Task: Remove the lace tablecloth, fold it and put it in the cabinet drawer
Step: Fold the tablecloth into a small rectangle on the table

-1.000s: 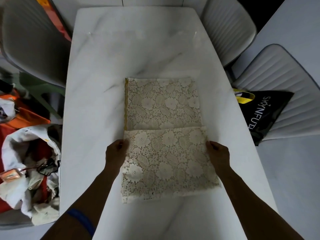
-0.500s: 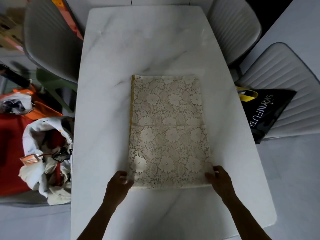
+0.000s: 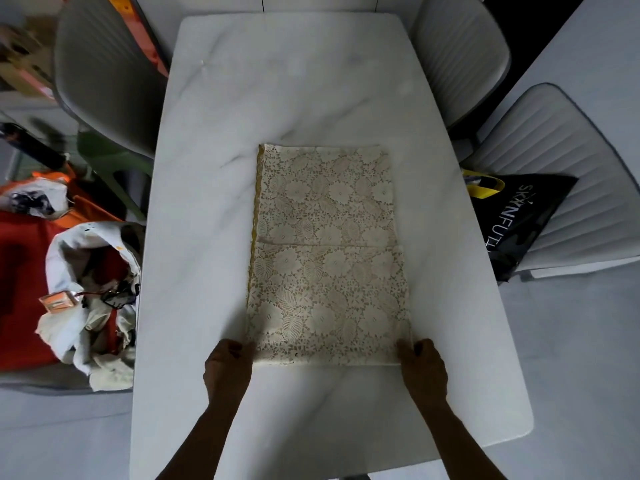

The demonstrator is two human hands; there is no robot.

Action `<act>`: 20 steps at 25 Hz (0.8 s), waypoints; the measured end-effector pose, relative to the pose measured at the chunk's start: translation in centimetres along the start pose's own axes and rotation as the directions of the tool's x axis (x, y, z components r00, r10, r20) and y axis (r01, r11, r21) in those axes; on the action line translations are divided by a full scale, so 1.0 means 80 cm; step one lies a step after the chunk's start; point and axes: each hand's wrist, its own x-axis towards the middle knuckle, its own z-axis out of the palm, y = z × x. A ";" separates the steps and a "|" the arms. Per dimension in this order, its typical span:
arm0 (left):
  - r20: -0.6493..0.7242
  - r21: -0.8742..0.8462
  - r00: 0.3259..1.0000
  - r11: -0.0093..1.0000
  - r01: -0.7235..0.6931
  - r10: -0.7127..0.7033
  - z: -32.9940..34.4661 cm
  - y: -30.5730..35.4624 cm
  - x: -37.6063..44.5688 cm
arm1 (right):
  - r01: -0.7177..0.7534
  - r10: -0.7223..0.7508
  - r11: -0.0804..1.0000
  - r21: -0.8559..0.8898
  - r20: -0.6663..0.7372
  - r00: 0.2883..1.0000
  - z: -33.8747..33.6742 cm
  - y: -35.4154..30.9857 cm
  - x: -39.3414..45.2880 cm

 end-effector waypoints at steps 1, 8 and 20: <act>-0.004 0.000 1.000 1.000 0.010 -0.010 0.002 -0.001 -0.001 | 0.003 -0.003 0.999 0.035 0.001 1.000 0.000 0.004 -0.003; 0.045 -0.071 0.980 0.978 0.198 -0.196 0.007 0.007 0.000 | -0.083 0.082 0.985 0.152 0.015 0.997 0.000 0.002 -0.009; 0.026 -0.228 0.977 0.950 0.211 -0.210 0.003 -0.004 -0.003 | -0.095 0.085 0.839 0.535 0.044 0.995 -0.010 -0.006 -0.015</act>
